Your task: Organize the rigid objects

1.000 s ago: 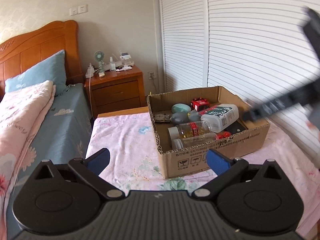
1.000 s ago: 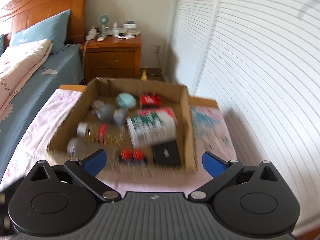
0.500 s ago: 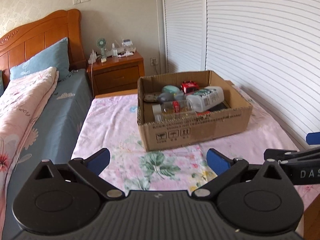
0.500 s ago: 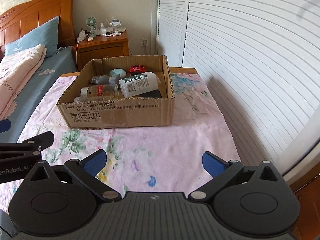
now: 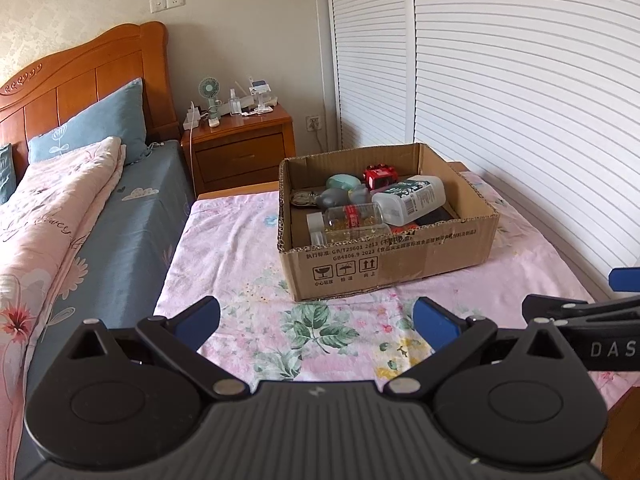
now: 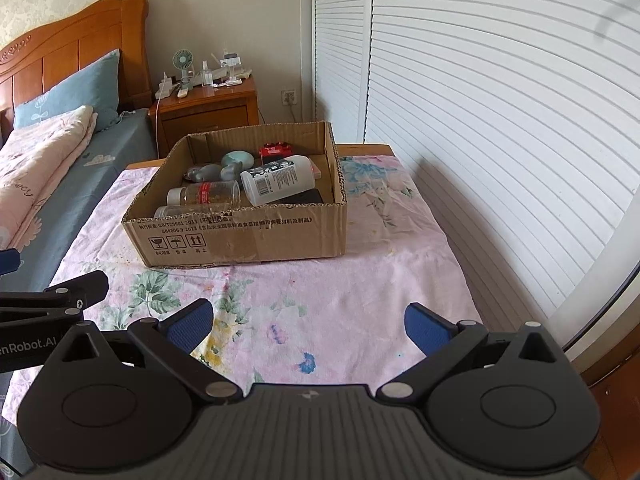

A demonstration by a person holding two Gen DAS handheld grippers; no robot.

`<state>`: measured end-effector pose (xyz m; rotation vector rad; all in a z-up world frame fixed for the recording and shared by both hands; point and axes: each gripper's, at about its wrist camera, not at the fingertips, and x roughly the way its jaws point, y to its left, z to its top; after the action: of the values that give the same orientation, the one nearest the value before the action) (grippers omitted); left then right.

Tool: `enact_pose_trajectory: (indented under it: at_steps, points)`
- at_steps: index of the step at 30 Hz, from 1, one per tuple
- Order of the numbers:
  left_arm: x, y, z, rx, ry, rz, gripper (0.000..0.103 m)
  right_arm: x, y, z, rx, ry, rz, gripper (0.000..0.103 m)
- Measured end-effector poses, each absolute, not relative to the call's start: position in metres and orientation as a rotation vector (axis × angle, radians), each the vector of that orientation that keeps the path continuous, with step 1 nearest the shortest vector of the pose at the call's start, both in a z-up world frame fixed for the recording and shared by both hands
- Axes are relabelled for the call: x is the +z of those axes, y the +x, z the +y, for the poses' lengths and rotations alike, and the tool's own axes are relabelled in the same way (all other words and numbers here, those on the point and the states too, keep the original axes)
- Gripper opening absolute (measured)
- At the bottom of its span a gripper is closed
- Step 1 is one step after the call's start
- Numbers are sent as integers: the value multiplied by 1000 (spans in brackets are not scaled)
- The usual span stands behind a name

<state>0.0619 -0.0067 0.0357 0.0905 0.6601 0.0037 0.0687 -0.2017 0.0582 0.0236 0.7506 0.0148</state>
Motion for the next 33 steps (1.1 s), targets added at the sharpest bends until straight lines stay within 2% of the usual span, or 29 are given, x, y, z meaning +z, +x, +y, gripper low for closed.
enact_pose_trajectory:
  at_steps: [33]
  points:
    - [38,60,-10,4,95,667,102,62,65,-205,11,37,730,103]
